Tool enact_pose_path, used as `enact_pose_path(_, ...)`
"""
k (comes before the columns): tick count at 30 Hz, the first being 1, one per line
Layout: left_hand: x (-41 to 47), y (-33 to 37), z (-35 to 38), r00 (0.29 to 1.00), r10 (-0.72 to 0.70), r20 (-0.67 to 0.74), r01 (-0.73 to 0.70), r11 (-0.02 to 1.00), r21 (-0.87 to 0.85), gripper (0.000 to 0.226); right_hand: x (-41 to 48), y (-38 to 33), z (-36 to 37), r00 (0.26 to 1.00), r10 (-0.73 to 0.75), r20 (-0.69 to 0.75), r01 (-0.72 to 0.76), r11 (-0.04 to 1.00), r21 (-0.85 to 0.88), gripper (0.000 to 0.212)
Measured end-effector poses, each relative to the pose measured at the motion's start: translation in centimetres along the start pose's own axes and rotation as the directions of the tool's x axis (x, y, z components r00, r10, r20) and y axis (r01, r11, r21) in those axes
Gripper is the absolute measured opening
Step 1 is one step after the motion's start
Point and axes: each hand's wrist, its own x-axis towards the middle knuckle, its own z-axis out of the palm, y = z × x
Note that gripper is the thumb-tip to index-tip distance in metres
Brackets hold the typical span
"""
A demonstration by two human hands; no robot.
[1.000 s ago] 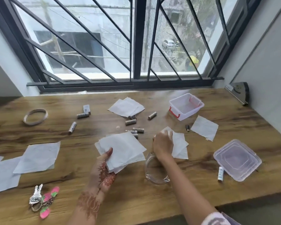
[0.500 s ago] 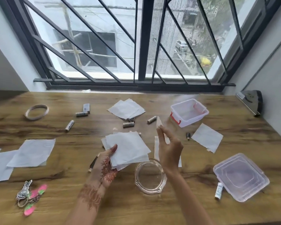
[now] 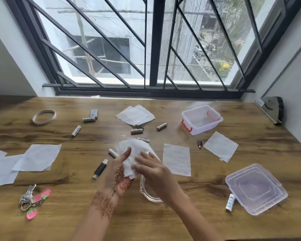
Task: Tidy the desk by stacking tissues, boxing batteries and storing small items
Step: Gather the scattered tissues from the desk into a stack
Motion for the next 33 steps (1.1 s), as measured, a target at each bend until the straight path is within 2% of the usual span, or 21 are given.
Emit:
enact_pose_path(1,0.0,0.0,0.0,1.0,-0.011,-0.02,0.011,1.0,-0.001,0.036,0.0,0.0,-0.1,1.0,0.002,0.019,-0.002,1.0,0.008,0.027)
enact_pose_path(3,0.5,0.2,-0.5,0.998,-0.02,-0.066,0.016,0.999,-0.048,0.047,0.3,0.2,-0.3,0.996,0.084,0.009,-0.084,0.994,0.075,0.038)
enact_pose_path(5,0.7,0.2,-0.5,0.995,-0.032,-0.09,0.023,0.995,-0.101,0.056,0.5,0.6,-1.0,0.955,0.294,-0.051,-0.282,0.945,0.166,0.052)
enact_pose_path(7,1.1,0.1,-0.9,0.993,-0.014,-0.115,0.001,0.994,-0.11,0.04,0.3,1.9,-1.7,0.84,0.538,-0.075,-0.525,0.839,0.141,0.053)
enact_pose_path(9,1.4,0.0,-1.1,0.988,0.053,-0.144,-0.063,0.996,-0.068,0.021,-0.2,4.1,-2.0,0.679,0.733,-0.042,-0.734,0.678,-0.02,0.048)
enact_pose_path(11,1.2,0.0,-0.7,0.987,0.081,-0.138,-0.089,0.995,-0.051,0.018,-0.2,5.8,-1.9,0.548,0.837,0.006,-0.827,0.542,-0.148,0.054)
enact_pose_path(14,1.1,-0.1,-0.6,0.985,0.07,-0.154,-0.079,0.996,-0.05,0.019,0.4,7.0,-0.7,0.48,0.876,0.047,-0.844,0.476,-0.248,0.061)
enact_pose_path(18,0.6,0.0,-0.7,0.982,0.103,-0.161,-0.109,0.994,-0.032,0.019,0.1,7.3,0.5,0.542,0.836,0.087,-0.765,0.533,-0.361,0.05)
enact_pose_path(22,0.3,0.2,-1.0,0.971,0.111,-0.211,-0.119,0.993,-0.025,0.02,-0.4,7.6,-0.2,0.62,0.784,0.013,-0.739,0.59,-0.325,0.029)
enact_pose_path(25,0.1,0.3,-1.0,0.972,0.103,-0.213,-0.113,0.993,-0.035,0.019,-0.5,7.5,-1.0,0.653,0.753,-0.081,-0.757,0.645,-0.108,0.024)
enact_pose_path(28,0.0,0.3,-1.0,0.975,0.09,-0.204,-0.099,0.995,-0.034,0.019,0.4,6.4,-2.0,0.705,0.703,-0.094,-0.677,0.707,0.206,0.028)
enact_pose_path(30,0.0,0.4,-0.9,0.978,0.07,-0.198,-0.077,0.997,-0.027,0.024,1.6,5.2,-2.9,0.785,0.616,-0.056,-0.552,0.739,0.388,0.035)
enact_pose_path(33,0.1,0.6,-0.9,0.983,0.03,-0.18,-0.035,0.999,-0.024,0.029,3.1,3.7,-3.6,0.929,0.369,-0.017,-0.331,0.853,0.402,0.037)
